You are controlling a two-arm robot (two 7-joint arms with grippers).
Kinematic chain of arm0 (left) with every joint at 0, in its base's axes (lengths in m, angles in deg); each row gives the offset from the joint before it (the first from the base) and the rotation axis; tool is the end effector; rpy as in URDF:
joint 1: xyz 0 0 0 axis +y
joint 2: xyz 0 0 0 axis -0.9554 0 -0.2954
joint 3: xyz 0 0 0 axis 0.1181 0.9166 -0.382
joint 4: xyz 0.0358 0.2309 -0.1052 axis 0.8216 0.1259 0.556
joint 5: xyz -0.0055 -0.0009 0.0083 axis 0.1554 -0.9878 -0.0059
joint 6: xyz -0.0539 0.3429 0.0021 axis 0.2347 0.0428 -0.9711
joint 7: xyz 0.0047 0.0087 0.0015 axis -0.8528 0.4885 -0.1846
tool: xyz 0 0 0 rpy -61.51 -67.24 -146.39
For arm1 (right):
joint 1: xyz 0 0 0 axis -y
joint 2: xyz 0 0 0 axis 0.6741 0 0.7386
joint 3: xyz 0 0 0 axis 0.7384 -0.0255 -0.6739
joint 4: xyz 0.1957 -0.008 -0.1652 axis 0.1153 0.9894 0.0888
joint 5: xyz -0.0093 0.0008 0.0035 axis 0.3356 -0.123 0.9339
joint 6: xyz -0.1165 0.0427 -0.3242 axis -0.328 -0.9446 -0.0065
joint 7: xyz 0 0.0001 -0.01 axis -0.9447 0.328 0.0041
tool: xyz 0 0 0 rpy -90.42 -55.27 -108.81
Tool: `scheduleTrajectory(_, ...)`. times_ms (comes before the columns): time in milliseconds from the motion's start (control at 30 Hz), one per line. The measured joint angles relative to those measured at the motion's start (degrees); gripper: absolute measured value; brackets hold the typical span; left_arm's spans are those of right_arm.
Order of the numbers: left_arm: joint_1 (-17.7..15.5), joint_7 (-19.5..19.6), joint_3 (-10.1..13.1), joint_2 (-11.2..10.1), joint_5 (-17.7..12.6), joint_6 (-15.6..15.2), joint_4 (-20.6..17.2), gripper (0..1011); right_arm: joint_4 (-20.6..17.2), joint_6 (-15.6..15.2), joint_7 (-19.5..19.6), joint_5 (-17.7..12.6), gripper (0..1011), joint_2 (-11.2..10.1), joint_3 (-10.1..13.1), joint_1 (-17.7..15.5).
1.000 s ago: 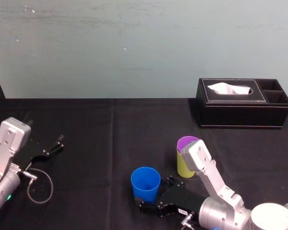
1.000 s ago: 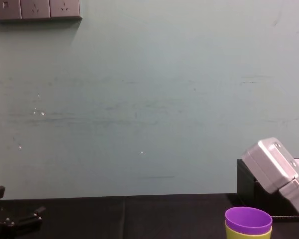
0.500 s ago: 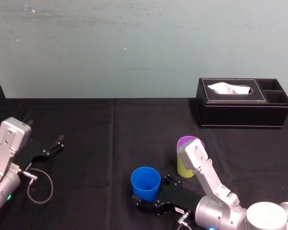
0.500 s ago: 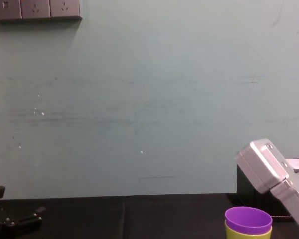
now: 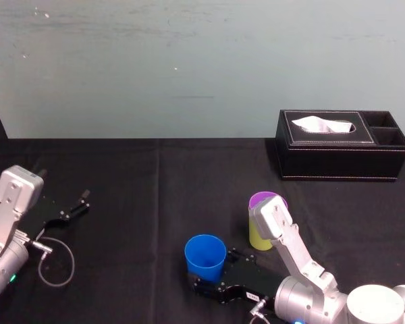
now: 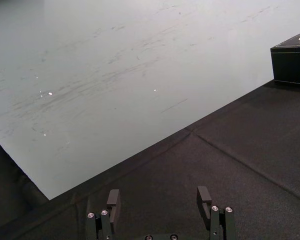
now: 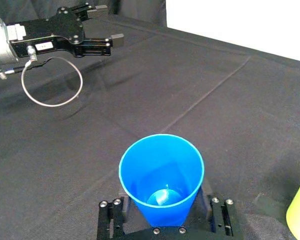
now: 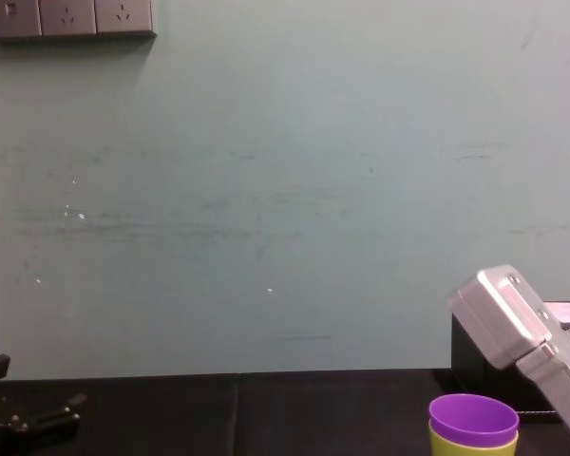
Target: Stack the three plastic cups sequentially using one hand.
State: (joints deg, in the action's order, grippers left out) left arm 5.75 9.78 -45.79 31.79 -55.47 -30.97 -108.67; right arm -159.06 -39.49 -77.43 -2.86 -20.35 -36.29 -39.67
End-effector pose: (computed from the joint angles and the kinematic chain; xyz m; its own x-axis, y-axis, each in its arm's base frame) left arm 0.3888 0.0532 -0.2822 0.2924 0.8803 0.3737 -0.9552 0.2874 0.0703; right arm 0.3625 0.0639 -0.2591 0.7310 -0.6821 -0.0202 0.6292 0.6851 -0.3672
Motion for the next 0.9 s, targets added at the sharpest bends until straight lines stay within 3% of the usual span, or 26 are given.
scheduleTrajectory(233,0.0,0.0,0.0,0.0,0.0,0.0,0.0,1000,0.0,0.0,0.0,0.0,715,0.0,0.0,0.0)
scheduleTrajectory(600,0.0,0.0,0.0,0.0,0.0,0.0,0.0,1000,-1.4,0.6,-0.3,-0.1,705,-0.6,0.5,-0.1)
scheduleTrajectory(900,0.0,0.0,0.0,0.0,0.0,0.0,0.0,1000,-7.7,-1.3,-1.9,-1.9,705,-3.9,2.9,1.4)
